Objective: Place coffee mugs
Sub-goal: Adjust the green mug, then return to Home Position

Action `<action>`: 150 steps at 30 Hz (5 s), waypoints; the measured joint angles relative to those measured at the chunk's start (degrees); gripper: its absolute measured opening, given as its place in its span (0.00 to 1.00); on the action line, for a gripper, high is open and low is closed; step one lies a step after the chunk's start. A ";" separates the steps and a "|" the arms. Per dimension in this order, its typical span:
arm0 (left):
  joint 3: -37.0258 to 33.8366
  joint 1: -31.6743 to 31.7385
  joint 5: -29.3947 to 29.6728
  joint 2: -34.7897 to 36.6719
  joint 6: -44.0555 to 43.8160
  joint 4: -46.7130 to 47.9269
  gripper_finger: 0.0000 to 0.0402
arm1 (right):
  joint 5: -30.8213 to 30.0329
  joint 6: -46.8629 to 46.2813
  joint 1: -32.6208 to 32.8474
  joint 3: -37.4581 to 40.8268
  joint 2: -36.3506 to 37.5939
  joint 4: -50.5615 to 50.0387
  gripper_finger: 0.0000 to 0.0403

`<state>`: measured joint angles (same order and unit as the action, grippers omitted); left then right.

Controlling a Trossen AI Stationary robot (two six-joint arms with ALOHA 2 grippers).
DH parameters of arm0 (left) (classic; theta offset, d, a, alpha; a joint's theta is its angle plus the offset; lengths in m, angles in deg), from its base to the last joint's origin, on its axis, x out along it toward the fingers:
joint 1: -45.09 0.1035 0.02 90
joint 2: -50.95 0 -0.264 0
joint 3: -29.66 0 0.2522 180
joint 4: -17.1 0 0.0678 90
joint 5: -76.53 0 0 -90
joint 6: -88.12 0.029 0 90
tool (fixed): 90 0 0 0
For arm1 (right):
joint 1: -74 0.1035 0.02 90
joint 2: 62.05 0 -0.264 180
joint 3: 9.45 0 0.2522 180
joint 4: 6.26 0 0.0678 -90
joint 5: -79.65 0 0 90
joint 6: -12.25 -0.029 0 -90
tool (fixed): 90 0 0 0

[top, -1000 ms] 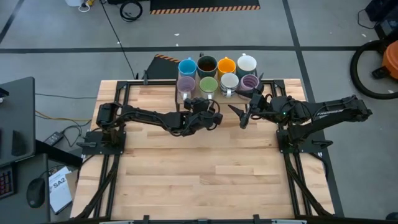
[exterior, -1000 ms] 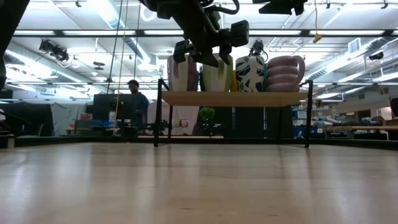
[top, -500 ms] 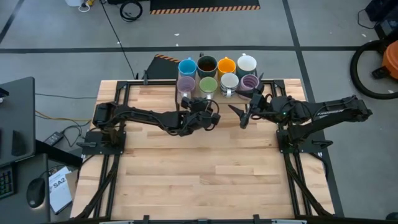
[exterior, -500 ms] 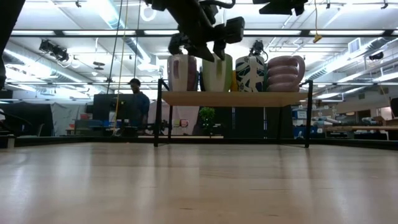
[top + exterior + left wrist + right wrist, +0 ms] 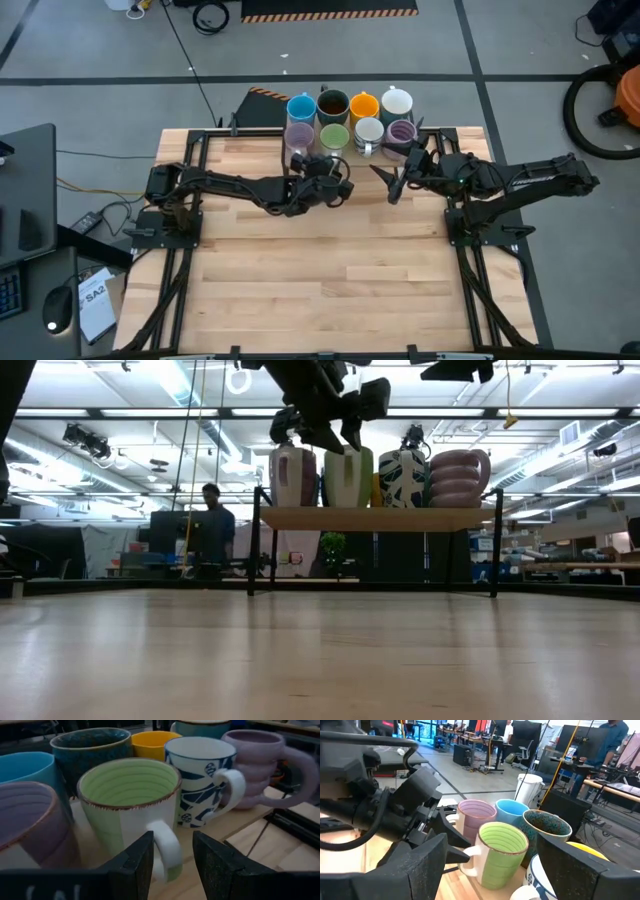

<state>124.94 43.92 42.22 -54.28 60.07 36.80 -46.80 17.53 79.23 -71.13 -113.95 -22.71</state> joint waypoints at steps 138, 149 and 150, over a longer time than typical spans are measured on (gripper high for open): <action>-71.72 1.64 -34.73 75.92 -9.89 -29.54 0.35 | 18.52 -45.20 -5.64 47.58 46.58 20.63 0.41; -77.06 1.64 -32.99 80.97 -11.52 -31.38 0.35 | 18.52 -45.18 -5.64 47.58 46.58 20.61 0.41; -77.44 1.64 -32.99 81.38 -11.31 -31.48 0.35 | 18.54 -45.18 -5.64 47.58 46.58 20.61 0.41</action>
<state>47.49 45.56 9.23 27.11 48.75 5.32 -28.26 -27.65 73.59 -23.55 -67.37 -2.10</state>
